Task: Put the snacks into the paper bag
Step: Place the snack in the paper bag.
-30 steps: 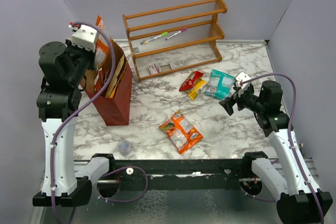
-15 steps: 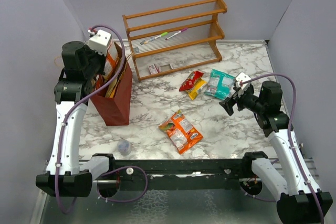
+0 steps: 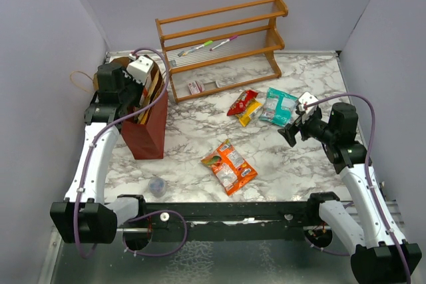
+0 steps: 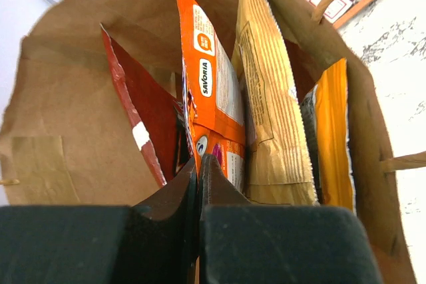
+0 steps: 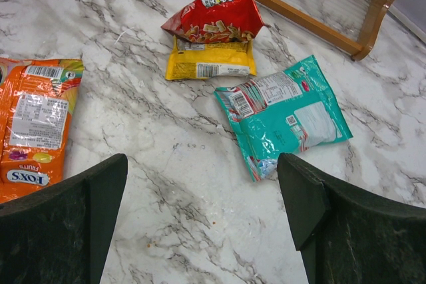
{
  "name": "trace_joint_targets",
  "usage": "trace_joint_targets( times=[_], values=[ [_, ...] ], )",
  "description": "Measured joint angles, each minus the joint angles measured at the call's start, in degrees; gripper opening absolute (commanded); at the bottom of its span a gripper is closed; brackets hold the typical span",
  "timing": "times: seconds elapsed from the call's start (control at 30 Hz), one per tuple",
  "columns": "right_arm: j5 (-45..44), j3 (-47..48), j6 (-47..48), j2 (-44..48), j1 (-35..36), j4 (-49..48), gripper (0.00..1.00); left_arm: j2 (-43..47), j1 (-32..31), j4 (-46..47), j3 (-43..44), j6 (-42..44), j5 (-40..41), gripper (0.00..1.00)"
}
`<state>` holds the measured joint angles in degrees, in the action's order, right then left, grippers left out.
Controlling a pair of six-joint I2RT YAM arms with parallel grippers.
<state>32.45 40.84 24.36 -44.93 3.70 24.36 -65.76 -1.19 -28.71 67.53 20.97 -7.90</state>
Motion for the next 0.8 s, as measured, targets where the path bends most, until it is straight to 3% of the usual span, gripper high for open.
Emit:
trace_joint_targets(
  times=[0.13, 0.4, 0.8],
  values=[
    [0.0, 0.0, 0.3, 0.0, 0.0, 0.0, 0.95, -0.9, 0.0, 1.2, -2.5, 0.8, 0.0, 0.10],
    [0.0, -0.7, 0.9, 0.0, 0.0, 0.0, 0.95, -1.4, 0.0, 2.0, -4.2, 3.6, -0.3, 0.36],
    [0.0, -0.7, 1.0, -0.6, 0.0, 0.0, 0.95, 2.3, 0.0, 4.4, -4.2, 6.7, -0.9, 0.59]
  ],
)
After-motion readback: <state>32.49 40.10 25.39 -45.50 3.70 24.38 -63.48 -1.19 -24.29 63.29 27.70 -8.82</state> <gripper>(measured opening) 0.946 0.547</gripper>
